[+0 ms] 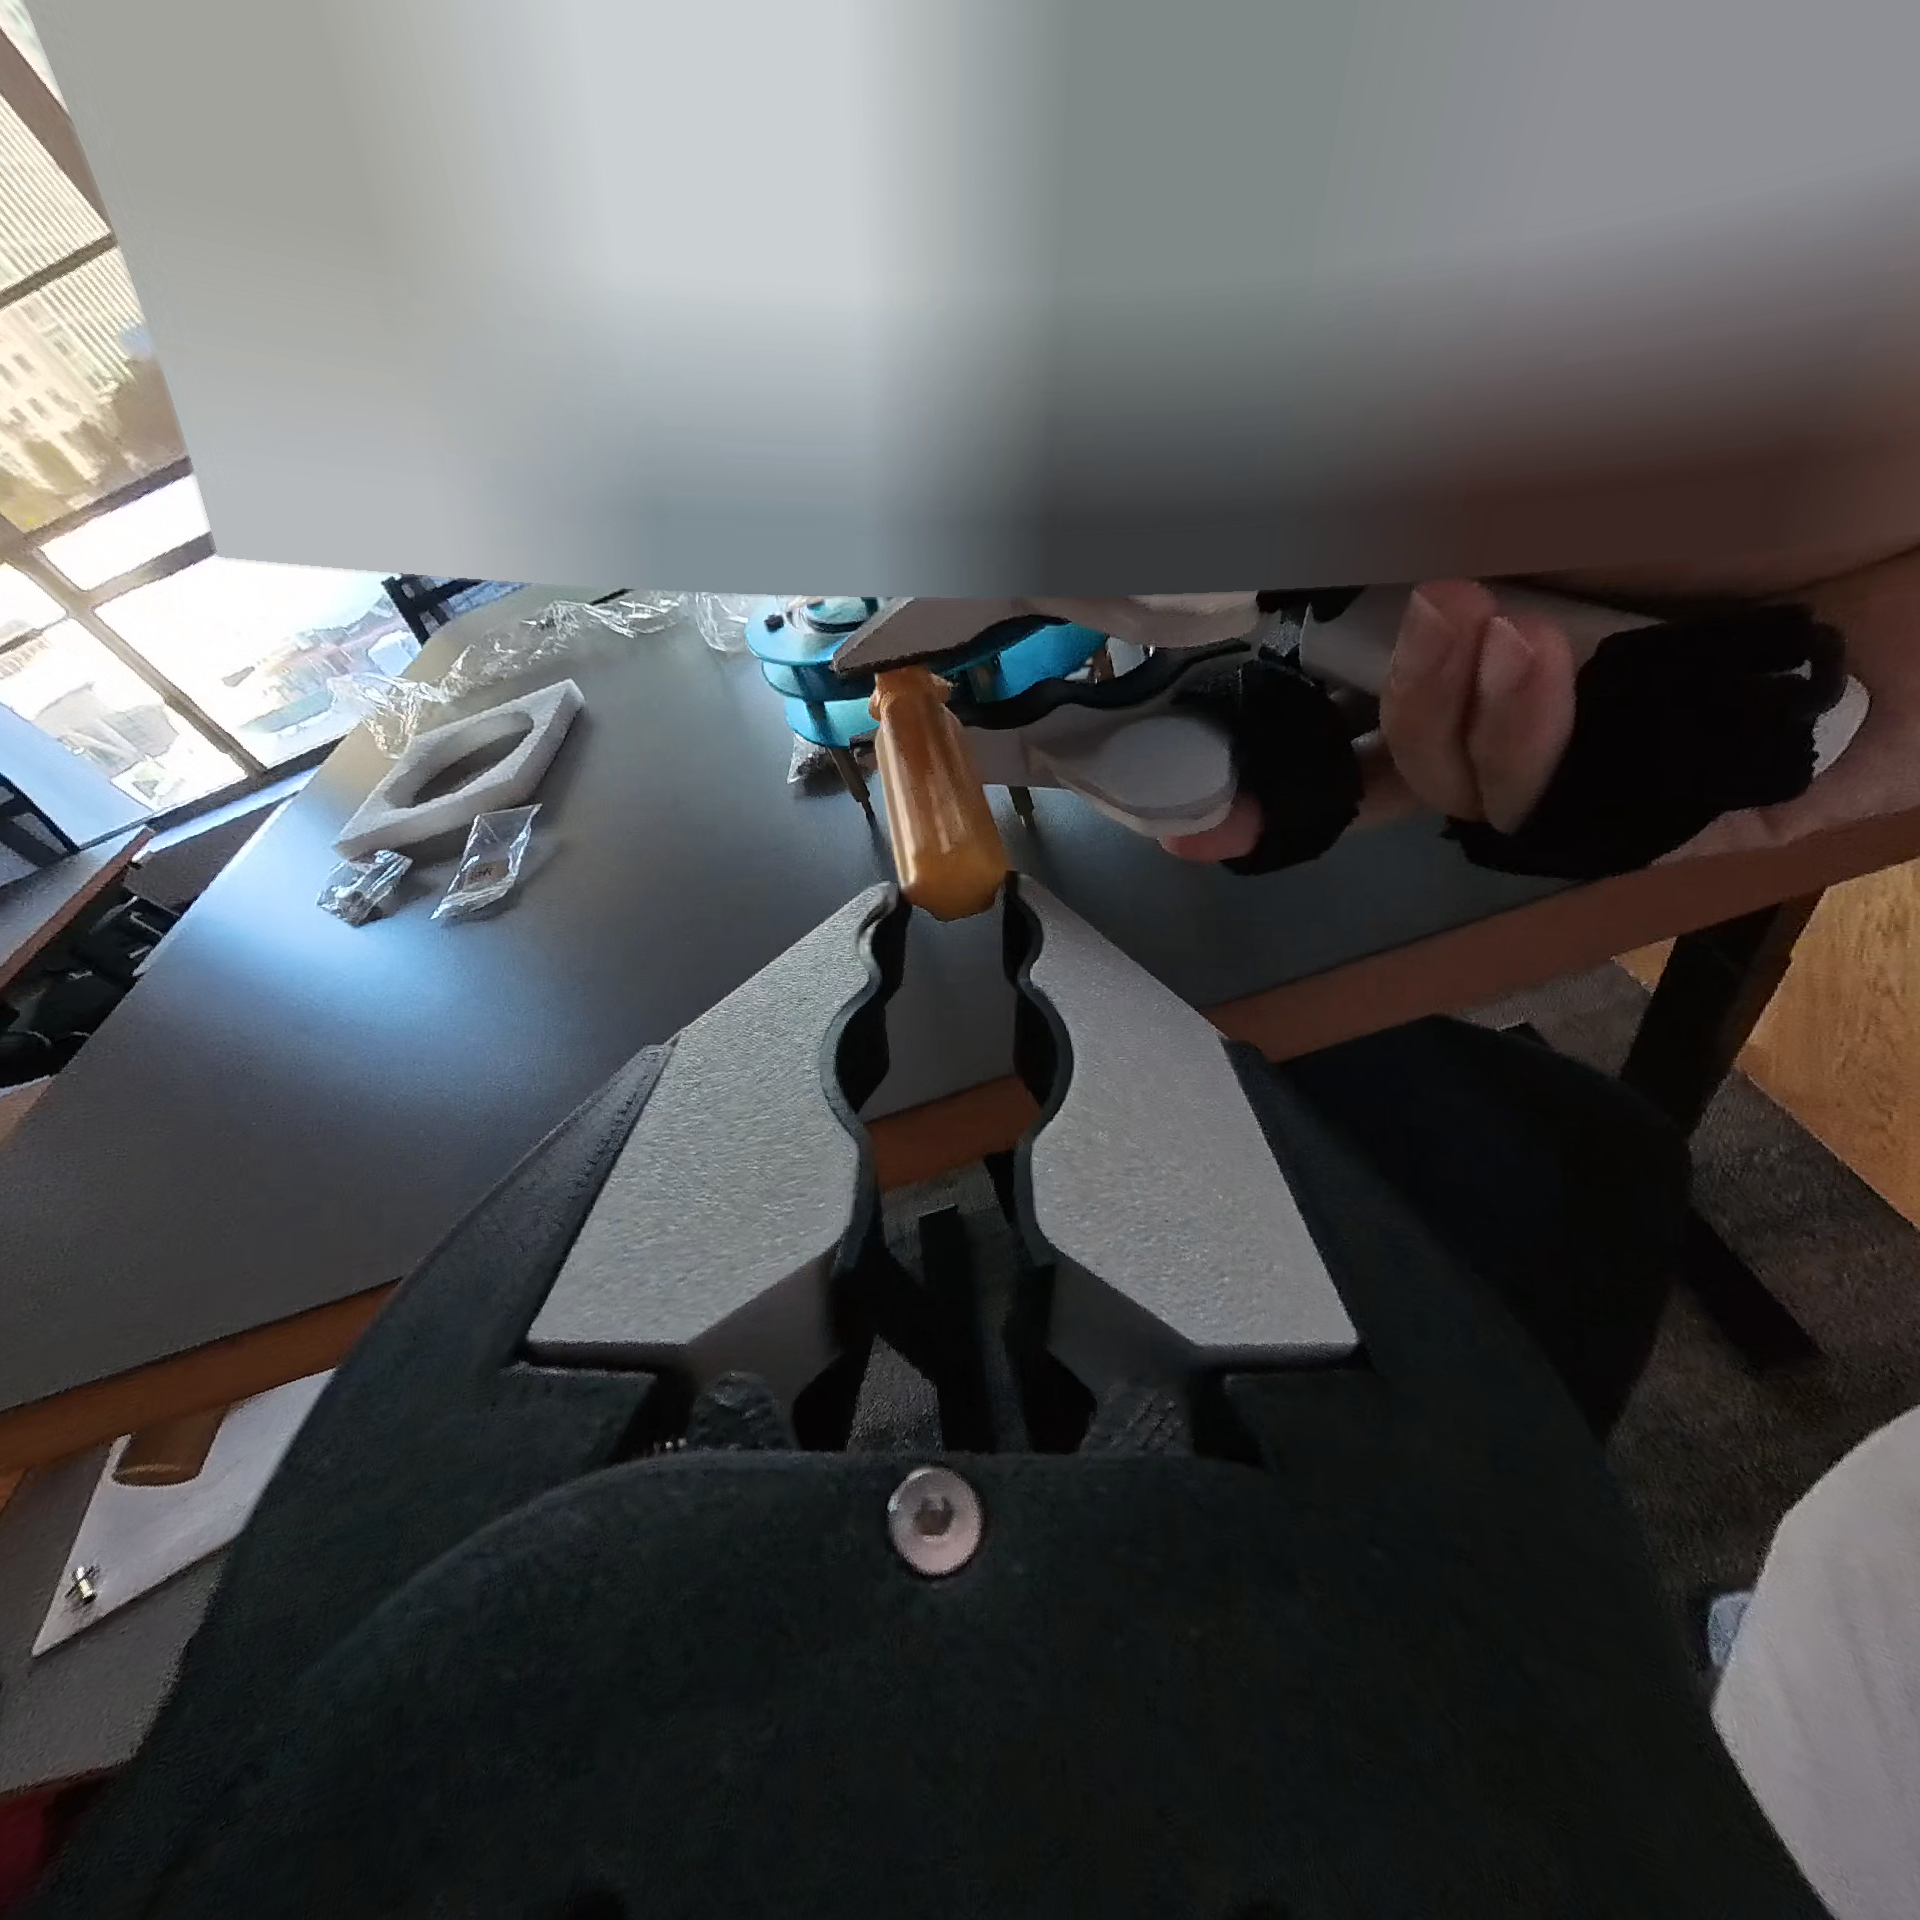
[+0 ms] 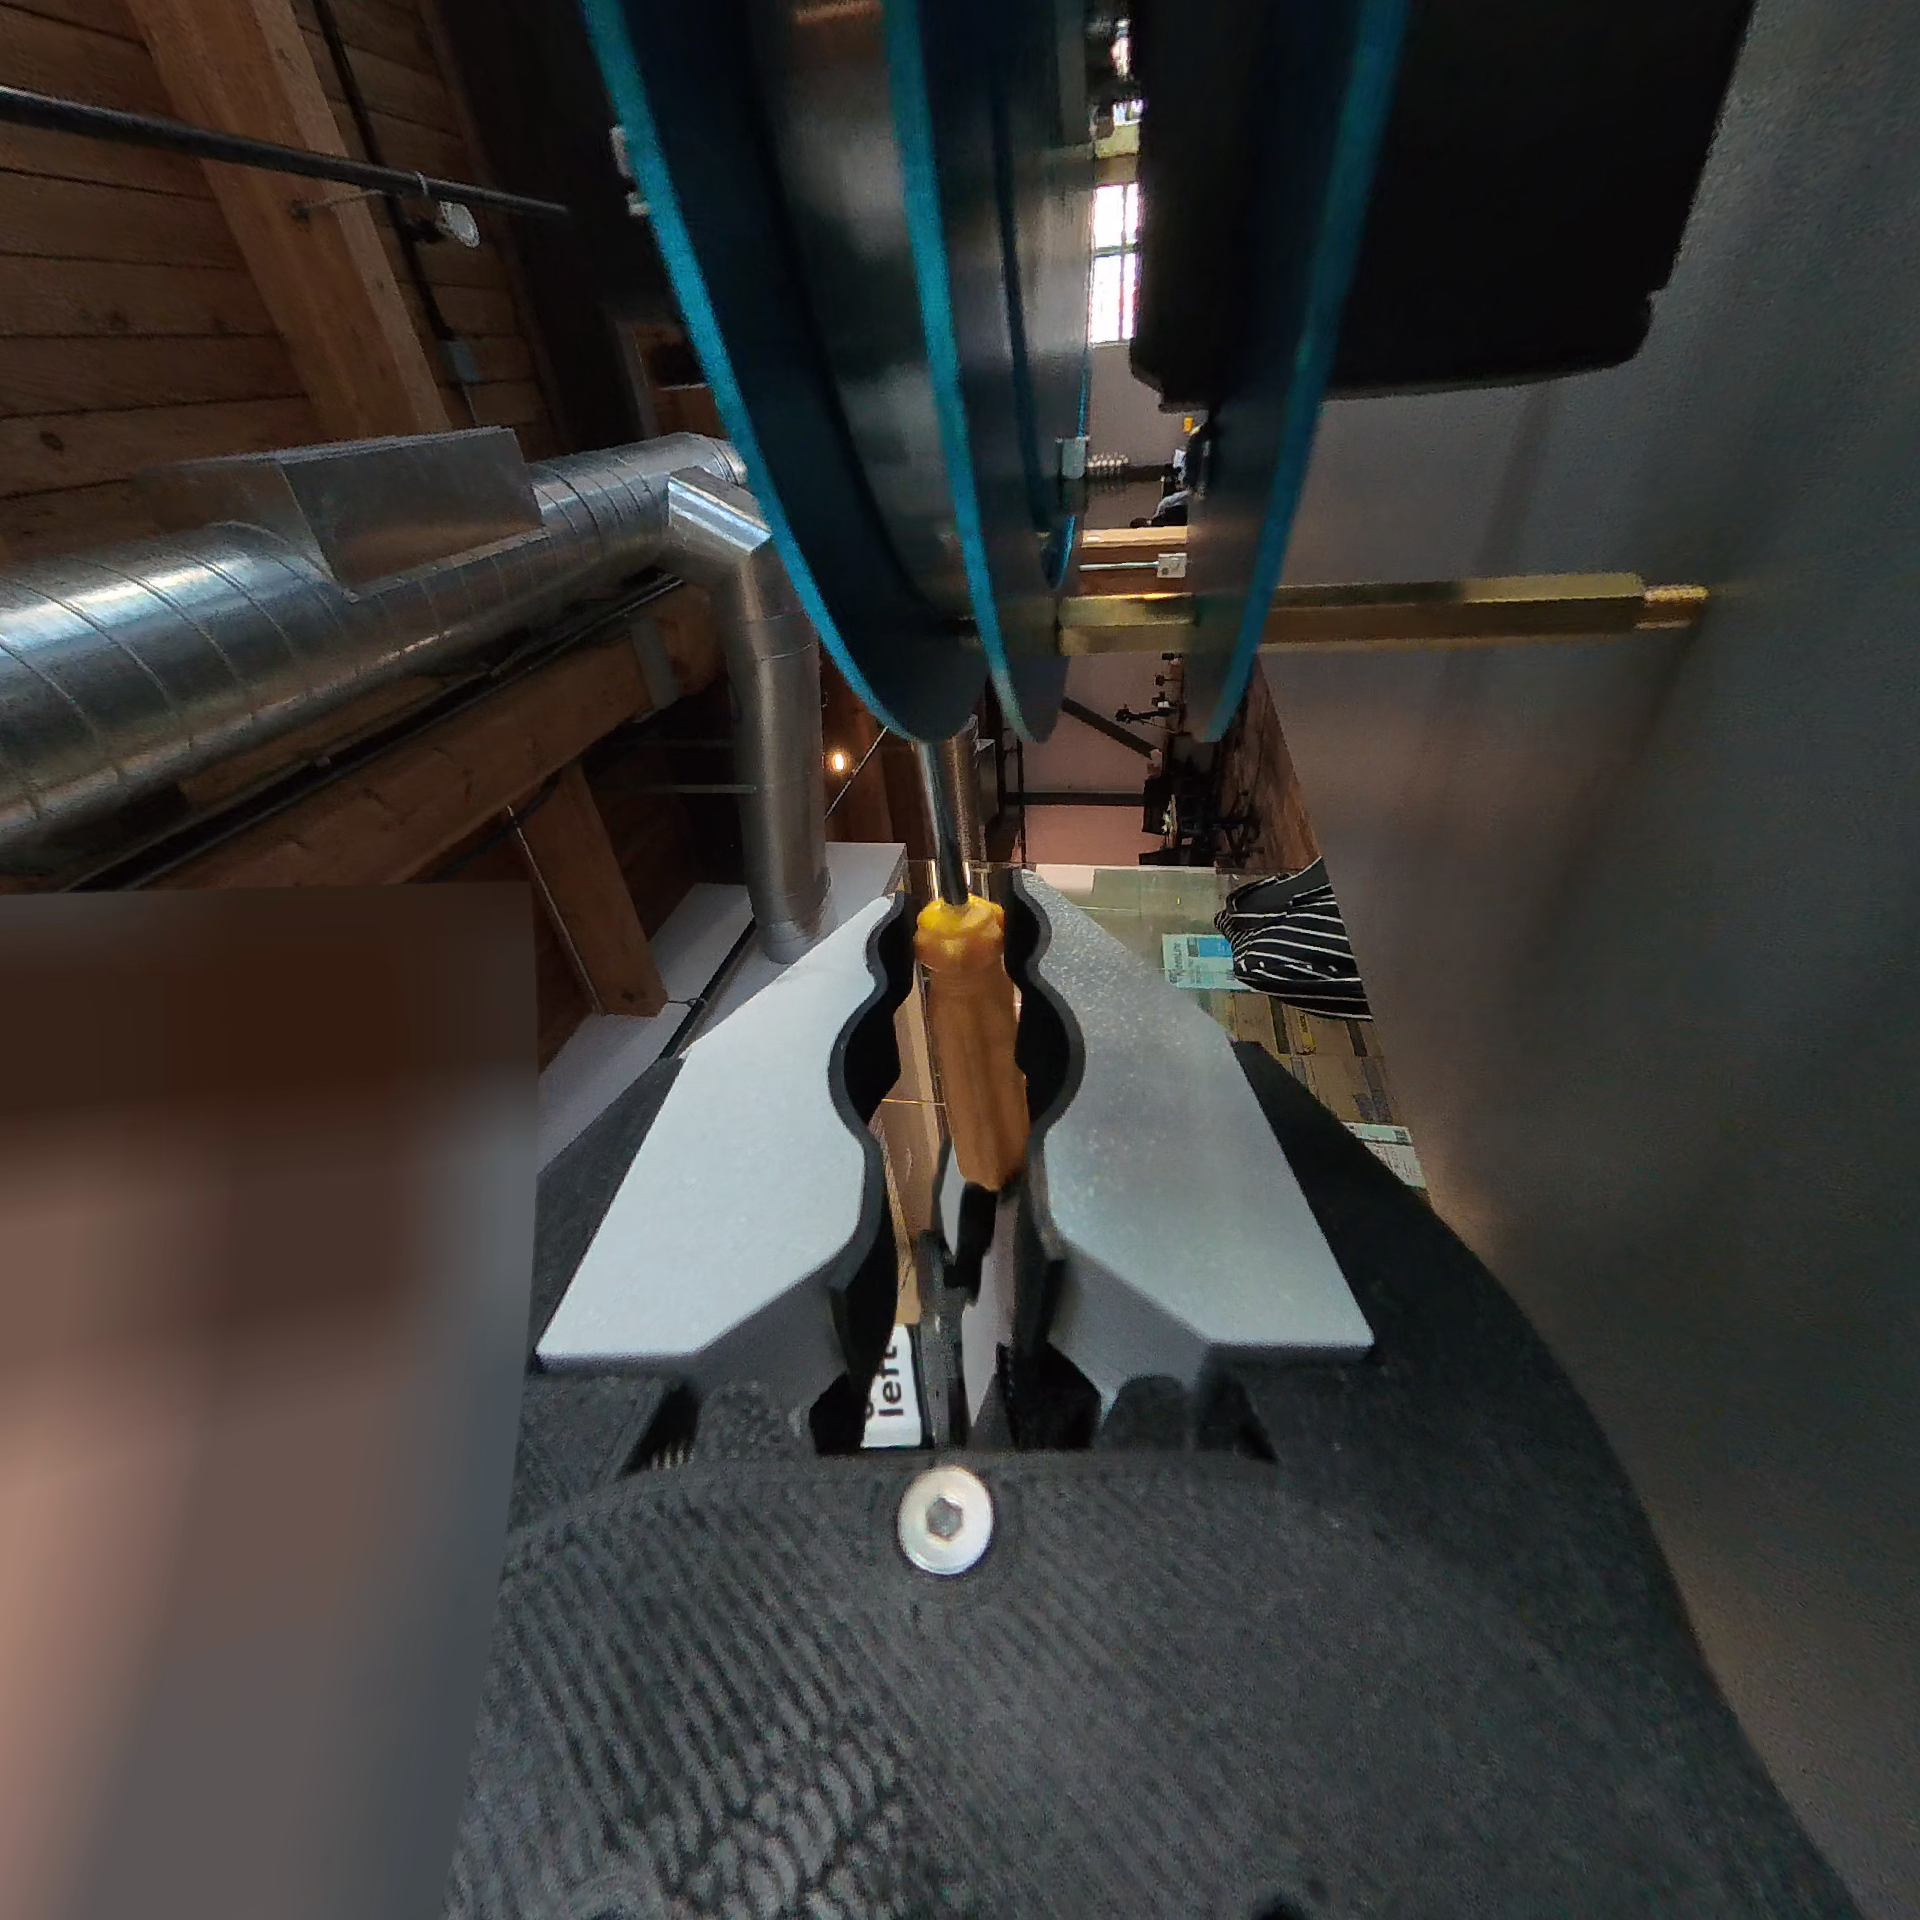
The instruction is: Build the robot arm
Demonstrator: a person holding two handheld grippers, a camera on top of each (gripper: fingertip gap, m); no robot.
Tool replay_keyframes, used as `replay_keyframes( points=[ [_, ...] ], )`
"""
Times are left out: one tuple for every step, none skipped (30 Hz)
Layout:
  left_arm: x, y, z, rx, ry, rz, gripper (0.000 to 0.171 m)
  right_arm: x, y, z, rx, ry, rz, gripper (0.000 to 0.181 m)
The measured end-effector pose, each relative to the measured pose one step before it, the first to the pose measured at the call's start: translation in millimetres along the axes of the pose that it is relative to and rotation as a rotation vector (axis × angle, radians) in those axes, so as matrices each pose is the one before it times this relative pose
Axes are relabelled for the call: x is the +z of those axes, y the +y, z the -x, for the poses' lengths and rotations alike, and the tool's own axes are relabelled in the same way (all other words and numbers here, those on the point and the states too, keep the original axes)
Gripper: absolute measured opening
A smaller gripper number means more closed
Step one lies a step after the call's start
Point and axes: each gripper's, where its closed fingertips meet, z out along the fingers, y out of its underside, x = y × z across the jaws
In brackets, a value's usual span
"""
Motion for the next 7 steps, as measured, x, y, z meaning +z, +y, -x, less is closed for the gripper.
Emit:
replay_keyframes(
  points=[
    [0.18,-1.14,0.39,-0.0079,-0.0031,-0.01279,0.016,-0.05,-0.29,0.02,0.0007,0.0004,-0.0009,0.016],
    [0.25,-1.0,0.42,-0.0088,-0.0042,-0.01125,0.015,0.13,-0.32,0.43,0.0021,-0.0035,0.0006,0.016],
    [0.3,-0.32,0.08,-0.0063,-0.0026,-0.00498,0.015,0.07,-0.39,0.02,0.0,-0.0001,0.0002,0.015],
    [0.1,-0.08,0.64,-0.0018,-0.0065,-0.00266,0.015,0.43,-0.29,-0.42,0.0012,0.0016,0.0018,0.015],
    [-0.28,-0.69,1.28,0.0011,-0.0121,-0.00621,0.016,0.68,0.31,-0.36,0.0107,-0.0028,0.0077,0.015],
    [-0.57,-1.18,0.78,0.0015,-0.0082,-0.00791,0.016,0.5,0.44,-0.16,0.0087,-0.0043,0.0051,0.015],
    [-0.64,-1.25,0.42,0.0002,-0.005,-0.00887,0.018,0.34,0.93,-1.14,-0.005,0.0052,0.0048,0.015]
  ],
)
